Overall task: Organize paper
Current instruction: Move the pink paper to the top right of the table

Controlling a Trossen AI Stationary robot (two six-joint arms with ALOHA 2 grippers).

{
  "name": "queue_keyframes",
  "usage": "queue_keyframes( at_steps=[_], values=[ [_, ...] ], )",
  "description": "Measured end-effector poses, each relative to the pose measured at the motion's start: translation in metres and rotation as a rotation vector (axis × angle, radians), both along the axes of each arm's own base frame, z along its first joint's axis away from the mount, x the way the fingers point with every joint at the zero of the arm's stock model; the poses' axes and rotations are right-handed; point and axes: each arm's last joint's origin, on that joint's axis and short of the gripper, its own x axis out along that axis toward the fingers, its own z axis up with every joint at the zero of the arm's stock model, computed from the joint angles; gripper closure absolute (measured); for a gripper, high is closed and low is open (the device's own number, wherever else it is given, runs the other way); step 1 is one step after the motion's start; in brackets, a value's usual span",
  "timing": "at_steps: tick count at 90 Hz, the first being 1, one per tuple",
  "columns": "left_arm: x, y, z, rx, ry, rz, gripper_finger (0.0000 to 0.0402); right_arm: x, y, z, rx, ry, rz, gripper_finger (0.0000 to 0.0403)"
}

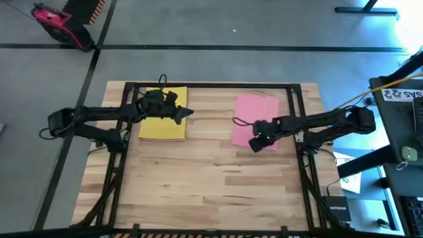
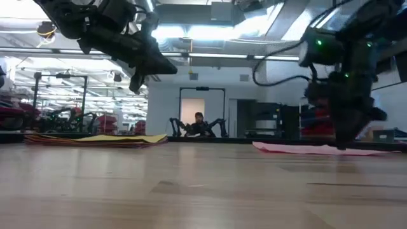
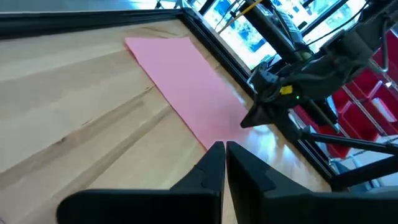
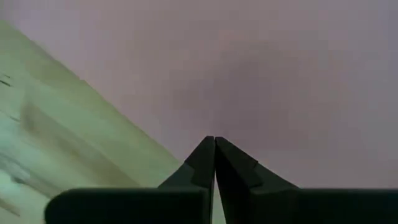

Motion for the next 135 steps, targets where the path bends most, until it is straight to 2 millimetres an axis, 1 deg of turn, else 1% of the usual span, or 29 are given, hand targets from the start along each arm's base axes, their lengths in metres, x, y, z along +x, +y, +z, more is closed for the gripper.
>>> queue_keyframes(
  at_steps=[14,29,48,60,84,92,101,106,119,135],
  values=[
    [-0.001,0.000,-0.002,-0.006,0.020,-0.001,0.0402,-0.005,0.001,-0.006,0.016,0.015,-0.022,0.0403],
    [-0.001,0.000,-0.002,-0.007,0.020,-0.001,0.0402,-0.007,0.001,-0.006,0.015,0.029,-0.024,0.0403],
    [-0.001,0.000,-0.002,-0.005,0.021,-0.002,0.0402,-0.013,0.001,-0.007,0.020,0.093,-0.025,0.0403],
    [-0.001,0.000,-0.002,-0.007,0.026,-0.002,0.0402,-0.019,0.001,-0.002,-0.004,0.095,-0.028,0.0403],
    [-0.001,-0.001,-0.004,-0.016,0.046,-0.003,0.0402,-0.038,0.001,0.013,-0.109,0.119,-0.031,0.0403],
    [-0.001,-0.001,-0.005,-0.009,0.048,-0.005,0.0402,-0.039,0.001,0.019,-0.117,0.064,0.011,0.0403],
    [-0.001,-0.001,-0.005,-0.008,0.048,-0.005,0.0402,-0.035,0.003,0.027,-0.079,-0.065,0.127,0.0403],
    [-0.001,-0.001,-0.005,-0.008,0.048,-0.005,0.0402,-0.034,0.004,0.029,-0.053,-0.106,0.182,0.0403],
    [-0.001,-0.001,-0.005,-0.009,0.048,-0.005,0.0402,-0.036,0.007,0.029,0.005,-0.097,0.263,0.0403],
    [-0.001,-0.001,-0.004,-0.009,0.048,-0.006,0.0402,-0.040,0.008,0.026,0.032,-0.038,0.282,0.0403]
  ],
)
